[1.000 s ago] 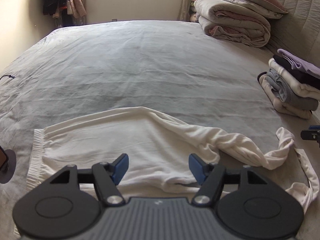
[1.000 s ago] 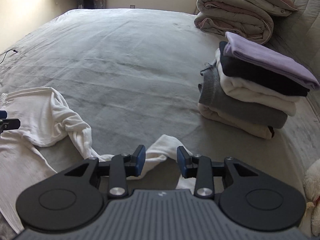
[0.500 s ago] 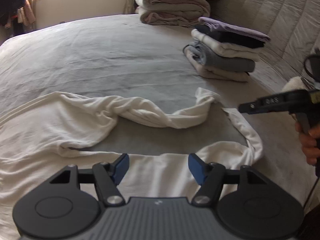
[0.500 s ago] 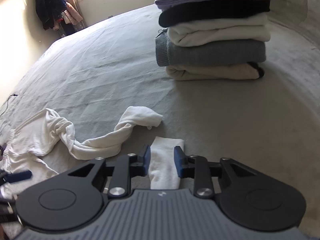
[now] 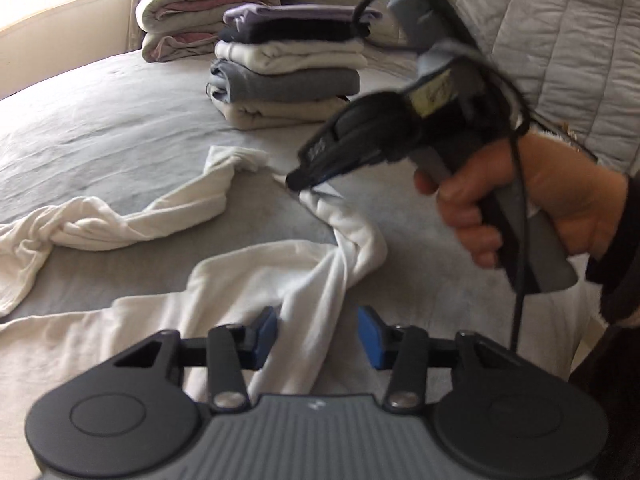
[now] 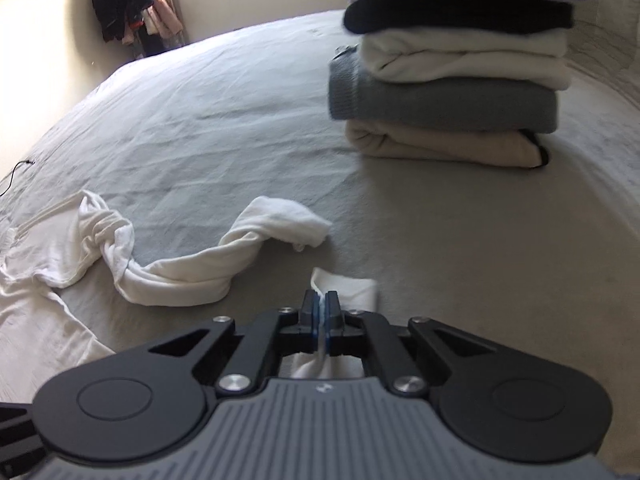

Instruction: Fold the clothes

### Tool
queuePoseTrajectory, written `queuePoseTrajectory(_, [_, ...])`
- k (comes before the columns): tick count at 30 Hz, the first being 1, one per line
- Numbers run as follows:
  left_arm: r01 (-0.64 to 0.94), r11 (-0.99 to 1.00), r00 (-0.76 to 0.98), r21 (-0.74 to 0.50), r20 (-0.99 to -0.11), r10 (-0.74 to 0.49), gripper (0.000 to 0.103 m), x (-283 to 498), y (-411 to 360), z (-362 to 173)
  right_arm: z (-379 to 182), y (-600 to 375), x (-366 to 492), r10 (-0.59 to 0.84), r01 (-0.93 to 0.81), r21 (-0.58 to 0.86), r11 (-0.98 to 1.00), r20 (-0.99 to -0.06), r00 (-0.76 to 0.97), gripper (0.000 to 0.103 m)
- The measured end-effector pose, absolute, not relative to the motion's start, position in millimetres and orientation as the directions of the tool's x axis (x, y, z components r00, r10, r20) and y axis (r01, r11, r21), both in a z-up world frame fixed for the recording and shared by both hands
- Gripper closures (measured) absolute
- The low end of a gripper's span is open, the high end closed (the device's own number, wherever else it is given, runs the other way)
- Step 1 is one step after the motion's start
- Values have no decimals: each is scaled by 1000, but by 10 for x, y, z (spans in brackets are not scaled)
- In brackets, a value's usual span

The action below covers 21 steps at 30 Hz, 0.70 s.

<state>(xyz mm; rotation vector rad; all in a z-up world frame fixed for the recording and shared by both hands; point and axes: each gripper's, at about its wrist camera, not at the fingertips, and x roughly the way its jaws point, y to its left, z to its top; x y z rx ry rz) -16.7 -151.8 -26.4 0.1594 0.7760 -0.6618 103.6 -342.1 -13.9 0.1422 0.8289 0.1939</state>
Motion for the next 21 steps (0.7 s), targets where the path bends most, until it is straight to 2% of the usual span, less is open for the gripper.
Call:
queuePoseTrajectory(2, [596,799,541,-76,-697,-470,77,-175,-1536,-284,-98,-3532,973,221,-99,210,973,-706,673,101])
queuePoseTrajectory(7, [568,816,540,-106,-700,-467,96,-152,-1464,-256,-40,-3812,765,194,-56,214,975,-705,682,101])
queuePoseTrajectory(16, [572,798,503,-192,-686,-525,98,-261,-1378,-181,-84,-4218,451,167,15,231,973,-744,647,101])
queuePoseTrajectory(21, [616,764,478,-191,-680,-556,98,-375,-1391,-81,84,-4294,299,181,5,242,970,-740,648,101])
